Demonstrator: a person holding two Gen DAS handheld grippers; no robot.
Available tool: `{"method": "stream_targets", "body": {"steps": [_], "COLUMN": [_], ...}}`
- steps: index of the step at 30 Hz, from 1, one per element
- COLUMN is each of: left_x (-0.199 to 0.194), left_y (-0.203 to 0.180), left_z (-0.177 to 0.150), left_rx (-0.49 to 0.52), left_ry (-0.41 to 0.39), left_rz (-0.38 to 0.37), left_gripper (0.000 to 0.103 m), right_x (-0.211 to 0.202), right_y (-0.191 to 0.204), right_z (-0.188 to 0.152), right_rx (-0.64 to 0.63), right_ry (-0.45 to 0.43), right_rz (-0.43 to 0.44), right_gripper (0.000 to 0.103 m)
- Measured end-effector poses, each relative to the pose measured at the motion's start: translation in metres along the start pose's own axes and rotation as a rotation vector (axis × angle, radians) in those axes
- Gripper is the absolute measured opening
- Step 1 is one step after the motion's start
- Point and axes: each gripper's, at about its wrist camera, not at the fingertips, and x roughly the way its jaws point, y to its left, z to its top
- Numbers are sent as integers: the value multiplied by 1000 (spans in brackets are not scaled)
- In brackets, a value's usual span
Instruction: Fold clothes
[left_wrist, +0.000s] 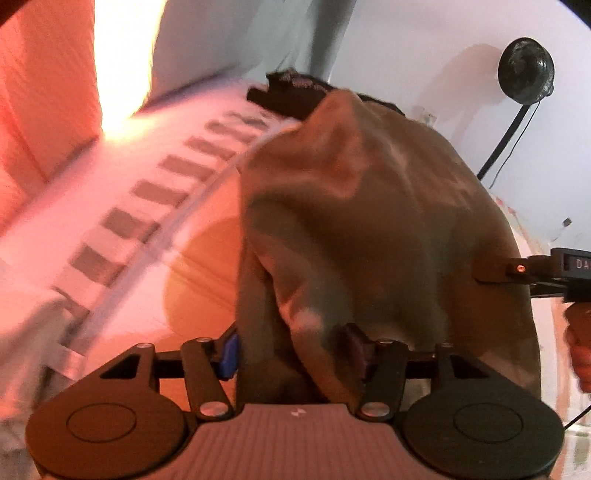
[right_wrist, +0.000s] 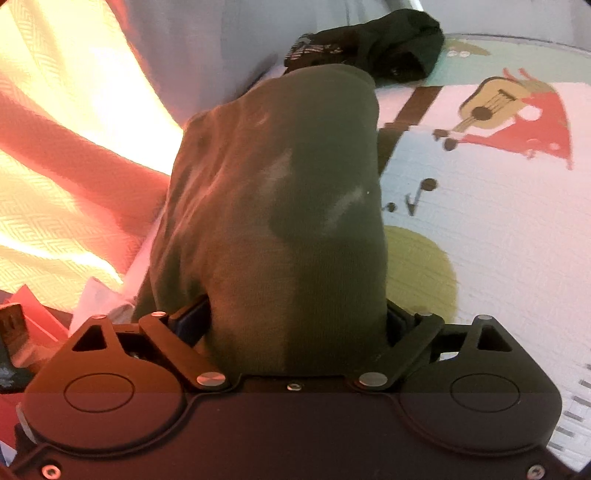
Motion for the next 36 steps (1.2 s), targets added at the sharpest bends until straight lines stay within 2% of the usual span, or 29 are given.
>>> {"method": "stream_targets", "body": {"steps": [3, 6, 9, 10, 11, 13, 15, 19, 21, 23, 24, 28, 30, 32, 33, 34, 36], "left_x": [-20, -39, -46, -45, -42, -31, -13, 30, 51, 58, 60, 75, 80, 87, 92, 96, 105], "left_y": [-4, -11, -30, -38, -46, -62, -76, -85, -89, -92, -94, -106, -108, -111, -110, -108, -97], "left_z": [5, 18, 32, 36, 42, 52, 63, 75, 82, 83, 84, 88, 93, 98, 101, 104, 111], "left_rx": [38, 24, 65, 81, 93, 129, 142, 130, 124, 147, 157, 244, 247, 255, 248, 240, 175], "left_ry": [-58, -123, -160, -164, -167, -169, -139, -45, 1, -3, -4, -23, -20, -28, -22, -16, 15], "left_rz": [47, -35, -93, -103, -115, -155, -206, -229, -239, -218, -206, -53, -32, 19, 40, 59, 16], "left_gripper": [59, 67, 68, 68, 68, 65, 64, 54, 53, 52, 50, 43, 43, 49, 63, 69, 69], "right_x": [-17, -43, -67, -72, -74, -76, -71, -52, -44, -39, -37, -34, -33, -31, -31, -32, -33], "right_y": [10, 25, 41, 46, 53, 64, 73, 80, 81, 80, 80, 83, 86, 89, 90, 92, 94], "right_z": [0, 2, 5, 5, 3, -1, -4, -14, -20, -24, -26, -37, -44, -51, -55, -59, -69], "right_rx": [-53, -145, -208, -226, -255, -307, -332, -354, -351, -343, -339, -369, -394, -414, -423, -432, -449], "right_ry": [-13, -81, -151, -161, -176, -193, -187, -179, -176, -174, -173, -163, -159, -153, -149, -145, -136], "right_rz": [-51, -86, -80, -77, -91, -111, -127, -193, -203, -208, -211, -243, -269, -289, -297, -304, -324], "right_gripper": [90, 87, 87, 82, 77, 42, 21, 15, 15, 15, 15, 15, 15, 16, 16, 16, 15]}}
